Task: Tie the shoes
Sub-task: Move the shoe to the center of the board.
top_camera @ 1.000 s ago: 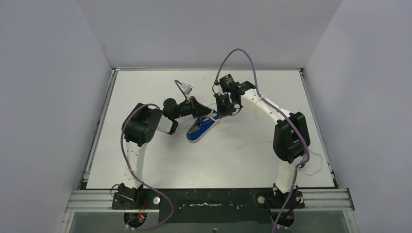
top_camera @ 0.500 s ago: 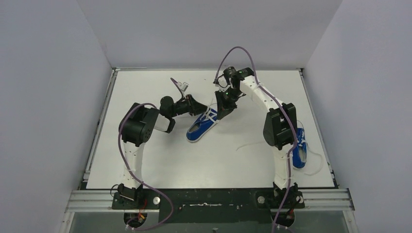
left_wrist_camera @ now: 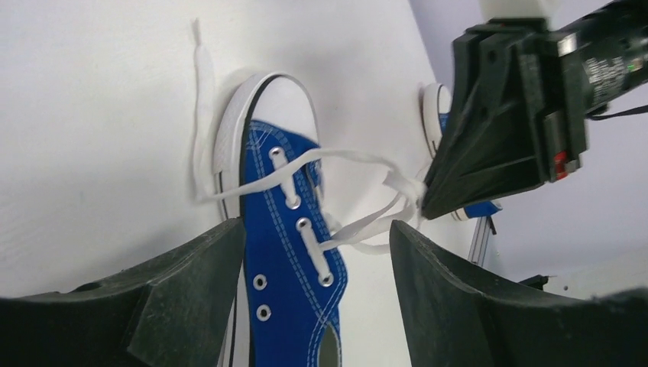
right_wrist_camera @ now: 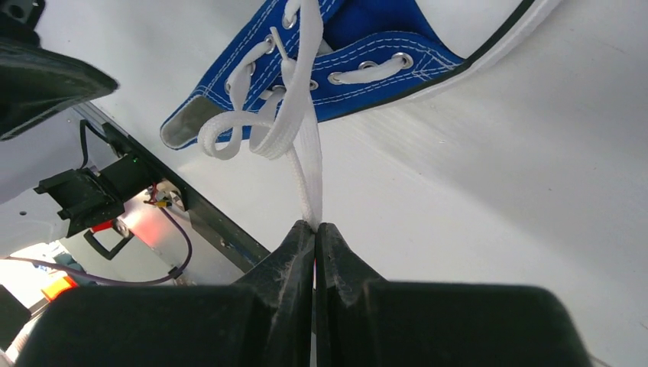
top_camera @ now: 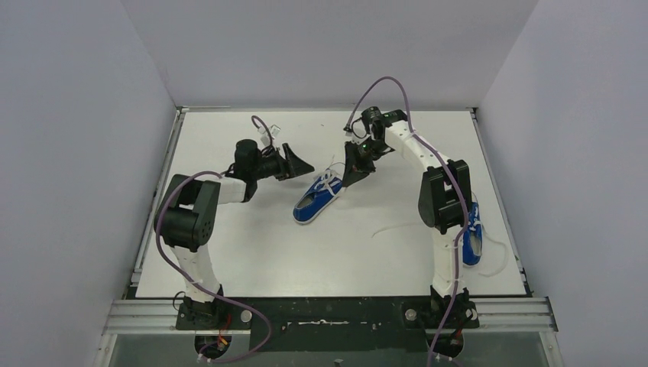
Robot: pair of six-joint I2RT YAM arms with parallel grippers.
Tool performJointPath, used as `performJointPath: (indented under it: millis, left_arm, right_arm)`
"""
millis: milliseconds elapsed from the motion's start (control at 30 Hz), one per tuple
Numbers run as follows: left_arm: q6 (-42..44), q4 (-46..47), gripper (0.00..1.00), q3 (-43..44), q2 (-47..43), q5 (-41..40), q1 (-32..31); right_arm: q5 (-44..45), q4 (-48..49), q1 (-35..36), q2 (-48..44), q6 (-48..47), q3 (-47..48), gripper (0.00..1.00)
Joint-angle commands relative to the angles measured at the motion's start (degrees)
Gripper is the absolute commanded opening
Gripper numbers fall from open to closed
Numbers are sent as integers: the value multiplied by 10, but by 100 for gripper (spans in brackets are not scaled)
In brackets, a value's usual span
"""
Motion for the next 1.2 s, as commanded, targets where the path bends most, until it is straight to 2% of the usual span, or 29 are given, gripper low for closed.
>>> performJointPath:
  millis: [0,100,167,267,333,500,600,667,800,967,1167]
  left_arm:
    - [62,-140,68,15,-15,6,0]
    - [65,-205,68,20,-8,2,-1]
    - [63,-211,65,8,-14,1,-2]
    - [12,-151,57,-26,-24,30,-11]
    - [-14,-137,47,-39,-31,41,-19]
    - [-51,-97,36,-86,-59,51,-37]
    - [-40,-99,38,-86,-85,60,-41]
    - [-10,-141,46,-69,-99,57,-36]
    - [148,-262,55,-11,-125,17,-42]
    - [245,-276,56,38,-122,-22,-80]
    - [194,-216,53,82,-54,14,-89]
  right_arm:
    - [-36,27,-4,-7,25,9,0]
    - [-57,27,-10,-3,41,10,1]
    - [-70,37,-11,-4,55,6,1]
    - [-89,72,-12,-12,85,-17,2]
    - [-93,110,-12,-21,117,-45,2]
    - [-72,195,-16,-39,182,-98,0]
    - [-67,216,-17,-47,204,-113,0]
    - [-58,220,-18,-57,213,-121,0]
    - [-46,233,-21,-79,234,-143,0]
    - [-47,270,-21,-103,270,-178,0]
    - [-45,271,-20,-108,269,-185,0]
